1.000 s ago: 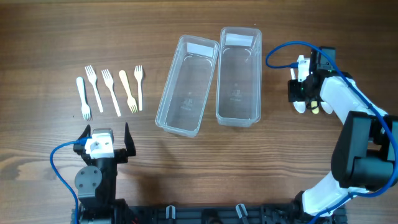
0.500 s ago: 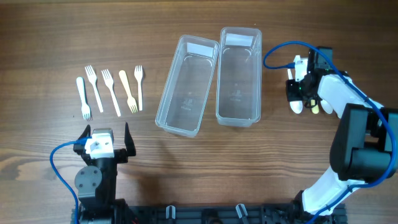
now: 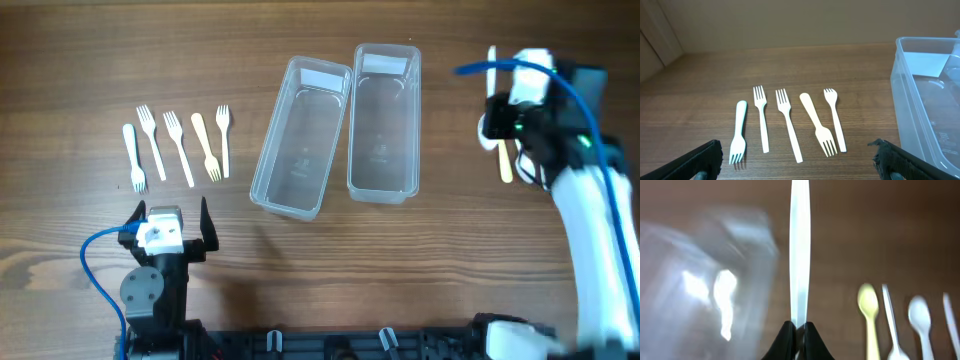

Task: Pack container
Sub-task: 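Lift the white spoon and drop it into the right container, then return the right gripper to the spoons and grasp the yellow spoon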

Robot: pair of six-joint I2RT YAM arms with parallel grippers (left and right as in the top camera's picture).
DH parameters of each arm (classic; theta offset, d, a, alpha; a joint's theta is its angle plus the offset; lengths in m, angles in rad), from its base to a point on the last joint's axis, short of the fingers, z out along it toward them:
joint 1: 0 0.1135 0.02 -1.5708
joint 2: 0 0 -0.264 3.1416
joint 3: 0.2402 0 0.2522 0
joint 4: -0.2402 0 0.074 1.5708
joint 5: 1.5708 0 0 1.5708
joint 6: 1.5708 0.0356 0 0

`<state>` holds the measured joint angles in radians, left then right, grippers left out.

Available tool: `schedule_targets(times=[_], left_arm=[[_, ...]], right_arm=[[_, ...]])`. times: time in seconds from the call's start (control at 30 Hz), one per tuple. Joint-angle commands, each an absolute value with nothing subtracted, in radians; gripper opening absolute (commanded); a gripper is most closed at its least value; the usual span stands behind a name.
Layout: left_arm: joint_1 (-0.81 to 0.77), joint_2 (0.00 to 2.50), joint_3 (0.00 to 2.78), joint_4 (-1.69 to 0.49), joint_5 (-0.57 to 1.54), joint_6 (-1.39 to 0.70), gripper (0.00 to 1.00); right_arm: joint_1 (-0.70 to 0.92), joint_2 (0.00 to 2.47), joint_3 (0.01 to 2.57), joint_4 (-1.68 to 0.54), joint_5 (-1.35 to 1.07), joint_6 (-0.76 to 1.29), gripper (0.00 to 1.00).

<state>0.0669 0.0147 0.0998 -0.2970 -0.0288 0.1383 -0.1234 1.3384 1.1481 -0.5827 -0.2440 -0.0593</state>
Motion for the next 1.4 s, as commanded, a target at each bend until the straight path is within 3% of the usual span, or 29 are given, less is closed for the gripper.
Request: schedule_targets(times=[0.0, 0.2, 0.53, 0.57, 0.67, 0.77, 0.87, 1.03, 1.17, 1.37], left_arm=[[0.070, 0.007, 0.091, -0.292, -0.028, 0.157, 1.00], [0.070, 0.007, 0.091, -0.292, -0.028, 0.157, 1.00], [0.070, 0.007, 0.091, -0.292, -0.028, 0.157, 1.00], [0.070, 0.007, 0.091, -0.292, -0.028, 0.157, 1.00], [0.070, 0.007, 0.091, -0.292, -0.028, 0.157, 1.00], [0.070, 0.007, 0.091, -0.292, -0.028, 0.157, 1.00], [0.070, 0.007, 0.091, -0.292, -0.028, 0.157, 1.00], [0.070, 0.007, 0.091, -0.292, -0.028, 0.157, 1.00], [0.070, 0.007, 0.091, -0.292, -0.028, 0.157, 1.00], [0.070, 0.007, 0.091, -0.292, -0.028, 0.157, 1.00]], right_arm=[[-0.105, 1.218, 1.156, -0.600, -0.402, 0.008, 0.04], [0.026, 1.291, 1.095, -0.578, -0.401, 0.030, 0.04], [0.199, 1.617, 1.072, -0.417, -0.397, 0.093, 0.06], [0.203, 1.628, 1.072, -0.414, -0.397, 0.093, 0.13], [0.203, 1.603, 1.085, -0.416, -0.398, 0.071, 0.61], [0.197, 1.526, 1.115, -0.435, -0.401, -0.003, 0.71], [0.161, 1.388, 1.133, -0.451, -0.376, -0.027, 1.00], [-0.024, 1.194, 1.133, -0.604, -0.134, -0.029, 1.00], [-0.165, 1.216, 1.127, -0.741, 0.064, -0.079, 1.00], [-0.243, 1.376, 1.119, -0.692, 0.019, -0.126, 0.71]])
